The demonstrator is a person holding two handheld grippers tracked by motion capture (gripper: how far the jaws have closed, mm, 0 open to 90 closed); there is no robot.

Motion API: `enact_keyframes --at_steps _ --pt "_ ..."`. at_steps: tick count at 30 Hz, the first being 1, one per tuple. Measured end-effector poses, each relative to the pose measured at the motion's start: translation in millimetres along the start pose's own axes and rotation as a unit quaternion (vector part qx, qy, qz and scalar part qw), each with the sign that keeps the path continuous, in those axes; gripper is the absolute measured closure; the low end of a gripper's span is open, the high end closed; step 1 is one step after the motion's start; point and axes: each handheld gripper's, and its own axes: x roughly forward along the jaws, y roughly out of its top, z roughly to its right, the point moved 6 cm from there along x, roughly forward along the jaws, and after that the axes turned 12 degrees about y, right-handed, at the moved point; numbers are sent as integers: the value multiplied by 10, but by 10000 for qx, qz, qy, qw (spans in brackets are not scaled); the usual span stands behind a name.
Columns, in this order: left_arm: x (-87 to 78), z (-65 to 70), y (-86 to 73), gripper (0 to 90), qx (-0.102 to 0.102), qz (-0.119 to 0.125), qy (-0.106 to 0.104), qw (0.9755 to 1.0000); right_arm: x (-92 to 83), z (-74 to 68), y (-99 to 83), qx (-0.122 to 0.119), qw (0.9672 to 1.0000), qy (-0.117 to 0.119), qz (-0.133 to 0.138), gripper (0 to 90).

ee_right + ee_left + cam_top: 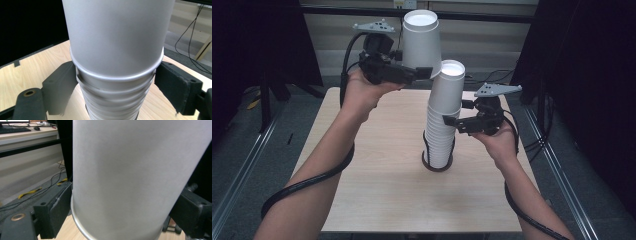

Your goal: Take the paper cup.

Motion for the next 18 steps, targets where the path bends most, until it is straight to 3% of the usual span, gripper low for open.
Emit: enact_keyframes --at_steps 8,18 --pt "-187 -178 -138 115 -92 11 143 9999 -25 -29 -17 -38 10000 54 10 142" --pt "-289 -323 -430 117 -111 -244 273 9993 -54 -48 -88 -73 9999 84 -23 135"
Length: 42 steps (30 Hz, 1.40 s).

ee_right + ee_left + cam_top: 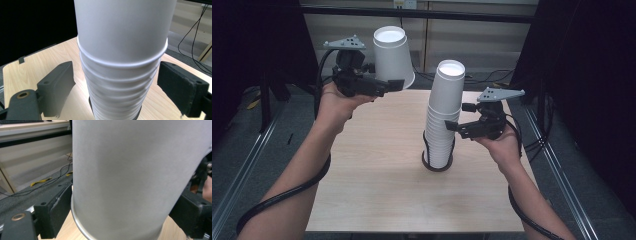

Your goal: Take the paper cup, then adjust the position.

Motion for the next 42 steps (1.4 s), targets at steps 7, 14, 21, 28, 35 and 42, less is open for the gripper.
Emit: enact_keyframes --at_steps 7,14,21,28,35,42 --pt "15 -45 -217 117 174 -293 89 9994 -26 -8 -84 2 10000 39 -91 132" --pt "29 -71 -433 118 327 -564 148 9978 -64 -6 -185 19 9997 92 -230 132" --pt "35 -103 -601 119 421 -785 172 9959 -44 -7 -240 -12 9994 129 -333 134" --pt "40 -99 -751 120 577 -1115 147 9920 -38 -21 -286 12 9991 195 -386 135" --pt "32 -32 -908 120 854 -1461 84 9855 -17 -73 -339 -118 9978 298 -583 135" --pt "31 49 -1056 121 1073 -1775 -6 9782 12 -111 -400 -227 9961 405 -756 130"
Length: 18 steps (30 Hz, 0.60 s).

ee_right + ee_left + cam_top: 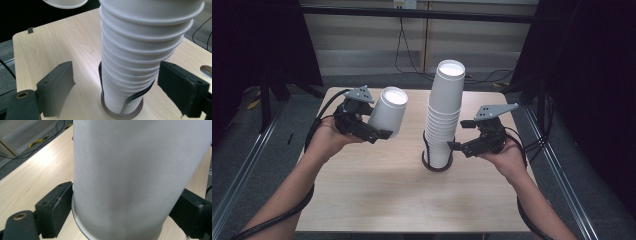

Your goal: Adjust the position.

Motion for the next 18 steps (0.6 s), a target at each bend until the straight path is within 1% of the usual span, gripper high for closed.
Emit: enact_keyframes --at_steps 1,2,3,4,5,6,7,10,11,12,13,14,15,16,17,18 --pt "12 17 -13 121 -4 -11 -7 10000 9 -9 -6 -3 10000 26 0 128" --pt "23 42 -35 121 27 -68 -25 10000 18 -25 -23 -48 9999 63 -68 127" --pt "23 42 -35 121 27 -68 -25 10000 18 -25 -23 -48 9999 63 -68 127" --pt "31 63 -54 121 73 -120 -46 9999 22 -37 -32 -67 9999 84 -115 126" --pt "31 63 -54 121 73 -120 -46 9999 22 -37 -32 -67 9999 84 -115 126" --pt "46 93 -75 121 127 -192 -68 9997 24 -47 -39 -74 9998 116 -144 126" --pt "46 93 -75 121 127 -192 -68 9997 24 -47 -39 -74 9998 116 -144 126" --pt "87 145 -112 121 268 -321 -73 9991 28 -53 -60 -79 9995 161 -255 126" --pt "97 158 -127 121 368 -388 -92 9985 34 -54 -64 -86 9995 180 -262 126" --pt "107 176 -137 121 411 -423 -130 9982 37 -58 -68 -96 9993 206 -285 126" --pt "121 203 -145 121 407 -428 -169 9981 41 -64 -73 -110 9992 226 -307 127" --pt "139 242 -151 121 346 -427 -183 9983 44 -69 -80 -124 9990 236 -349 127" --pt "141 243 -161 121 505 -498 -210 9973 46 -79 -88 -126 9989 249 -380 128" --pt "165 281 -166 121 439 -482 -210 9977 47 -84 -93 -140 9988 259 -401 129" --pt "176 297 -173 121 457 -508 -217 9974 51 -95 -100 -163 9986 288 -421 129" --pt "184 303 -187 121 596 -585 -232 9962 51 -101 -106 -173 9984 293 -450 129"
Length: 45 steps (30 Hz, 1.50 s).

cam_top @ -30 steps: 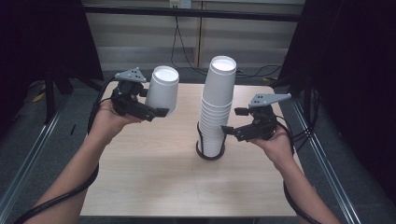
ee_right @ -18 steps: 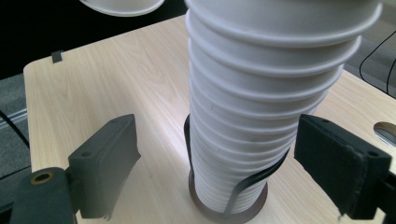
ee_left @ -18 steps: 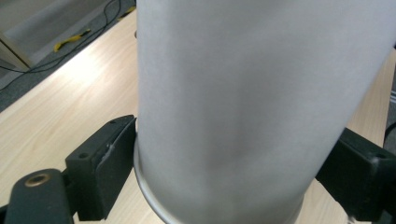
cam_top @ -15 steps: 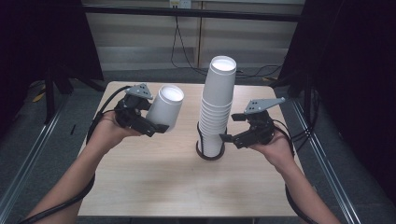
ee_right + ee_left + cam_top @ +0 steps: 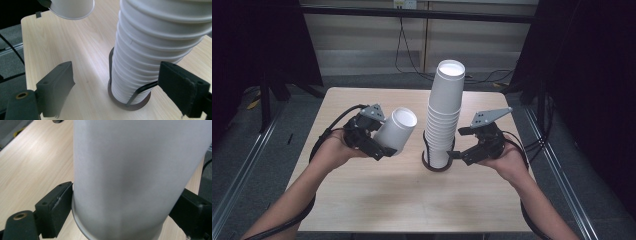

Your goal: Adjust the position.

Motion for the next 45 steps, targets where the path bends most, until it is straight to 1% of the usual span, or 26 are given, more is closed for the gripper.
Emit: enact_keyframes --at_steps 1,2,4,5,6,7,9,10,11,12,13,14,15,16,20,23,25,28,29,30,34,37,41,43,44,45 --pt "21 33 0 121 -68 8 -2 10000 1 -8 -7 -6 10000 9 -49 130" --pt "37 55 -13 121 25 -59 -3 10000 7 -16 -14 -37 10000 49 -74 131" --pt "66 99 -31 121 148 -142 -4 9998 19 -38 -34 -77 9997 91 -189 132" --pt "77 121 -35 121 137 -156 -12 9998 29 -48 -42 -115 9996 124 -236 132" --pt "86 135 -46 121 210 -211 -19 9996 37 -55 -47 -159 9994 145 -271 133" --pt "102 158 -51 122 175 -214 -32 9996 47 -63 -55 -221 9991 153 -333 133" --pt "126 183 -65 123 249 -260 -66 9993 69 -78 -66 -286 9985 163 -443 133" --pt "141 201 -69 123 231 -271 -81 9993 89 -96 -72 -327 9979 205 -512 133" --pt "157 217 -77 123 245 -304 -80 9992 89 -96 -72 -327 9979 205 -512 133" --pt "165 226 -81 123 268 -326 -86 9991 104 -111 -79 -351 9974 236 -592 133" --pt "173 236 -87 123 335 -374 -100 9987 104 -111 -79 -351 9974 236 -592 133" --pt "185 254 -92 123 342 -394 -107 9986 111 -114 -82 -384 9970 246 -631 133" --pt "194 265 -95 123 414 -431 -112 9982 121 -121 -85 -394 9966 282 -659 133" --pt "205 283 -96 123 424 -439 -124 9981 130 -124 -89 -417 9963 299 -694 133" --pt "233 331 -114 123 645 -627 -140 9958 159 -151 -104 -430 9947 373 -853 133" --pt "246 376 -105 123 708 -656 -190 9951 182 -173 -110 -498 9934 447 -937 133" --pt "260 416 -96 123 724 -673 -242 9948 197 -188 -113 -512 9928 475 -977 133" --pt "289 473 -76 123 799 -688 -288 9940 218 -204 -115 -522 9922 499 -1016 133" --pt "296 489 -72 123 803 -680 -303 9940 227 -207 -115 -554 9918 543 -1019 133" --pt "303 509 -66 123 813 -674 -315 9939 231 -214 -119 -519 9917 547 -1038 133" --pt "330 577 -53 123 922 -706 -361 9926 243 -222 -131 -516 9909 589 -1094 133" --pt "350 629 -48 123 964 -712 -408 9919 247 -236 -132 -507 9908 650 -1077 134" --pt "392 707 -50 123 960 -722 -448 9917 264 -253 -132 -511 9902 706 -1089 136" --pt "408 726 -52 123 1088 -777 -486 9898 275 -259 -128 -546 9896 725 -1113 136" --pt "421 748 -52 124 1036 -761 -488 9905 279 -266 -127 -566 9890 743 -1144 136" --pt "424 752 -53 124 1104 -801 -510 9893 284 -275 -124 -575 9886 765 -1166 136"
